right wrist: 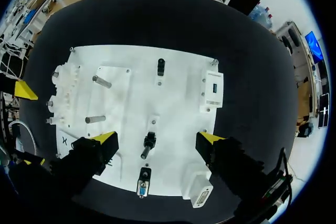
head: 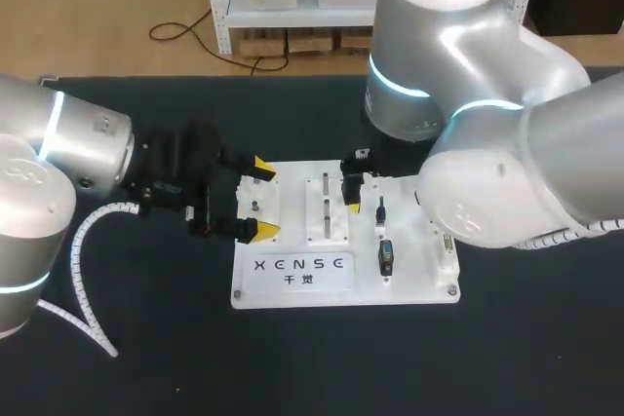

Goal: Insert the Ethernet cable into its matching sockets.

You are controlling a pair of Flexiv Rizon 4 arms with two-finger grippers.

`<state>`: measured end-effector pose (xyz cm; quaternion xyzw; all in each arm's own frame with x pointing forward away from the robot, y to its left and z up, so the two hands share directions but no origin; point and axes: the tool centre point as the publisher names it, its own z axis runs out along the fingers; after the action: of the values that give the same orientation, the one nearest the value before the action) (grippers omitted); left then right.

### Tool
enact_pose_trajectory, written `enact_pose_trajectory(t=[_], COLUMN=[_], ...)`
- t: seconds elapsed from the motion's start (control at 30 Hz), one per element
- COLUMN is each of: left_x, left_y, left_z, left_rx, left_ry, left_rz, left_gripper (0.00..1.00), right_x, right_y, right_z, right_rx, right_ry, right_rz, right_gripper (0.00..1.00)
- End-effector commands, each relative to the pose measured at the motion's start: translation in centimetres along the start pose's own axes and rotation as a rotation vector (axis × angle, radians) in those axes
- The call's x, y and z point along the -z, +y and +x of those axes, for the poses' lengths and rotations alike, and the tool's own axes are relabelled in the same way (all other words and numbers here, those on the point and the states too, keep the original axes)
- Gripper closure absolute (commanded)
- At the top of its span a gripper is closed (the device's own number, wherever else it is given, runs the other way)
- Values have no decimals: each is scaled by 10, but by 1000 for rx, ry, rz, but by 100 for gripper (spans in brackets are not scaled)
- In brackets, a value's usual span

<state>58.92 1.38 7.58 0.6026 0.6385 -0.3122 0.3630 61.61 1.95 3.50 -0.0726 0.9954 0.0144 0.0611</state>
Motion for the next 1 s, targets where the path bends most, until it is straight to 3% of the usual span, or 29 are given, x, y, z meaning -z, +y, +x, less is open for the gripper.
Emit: enact_pose_trajectory(t=[0.03,0.1,0.2,0.33,0.77,0.83,0.93,1.0], left_x=[0,0,0,0,0,0,0,0], left_y=[-1,-1,-1,-1,-1,-1,-1,-1], left_z=[2,2,2,2,2,2,2,2], left_rx=[-2,-2,-2,-2,-2,-2,-2,-2], left_ry=[-6,-6,-6,-6,-6,-6,-6,-6], left_rz=[-5,-5,-5,-5,-5,-5,-5,-5], left_gripper=[0,0,0,0,0,0,0,0], right_x=[-5,-7,-8,-10,-16,-16,-16,-16], right_y=[3,3,4,5,6,6,7,7], right_z=[-2,-2,-1,0,3,3,3,3], right_rx=[-4,-5,-5,-2,7,9,14,19], right_ry=[13,18,23,30,54,54,51,49], right_rz=[2,5,5,7,3,3,2,1], right_gripper=[0,0,15,50,59,66,100,100])
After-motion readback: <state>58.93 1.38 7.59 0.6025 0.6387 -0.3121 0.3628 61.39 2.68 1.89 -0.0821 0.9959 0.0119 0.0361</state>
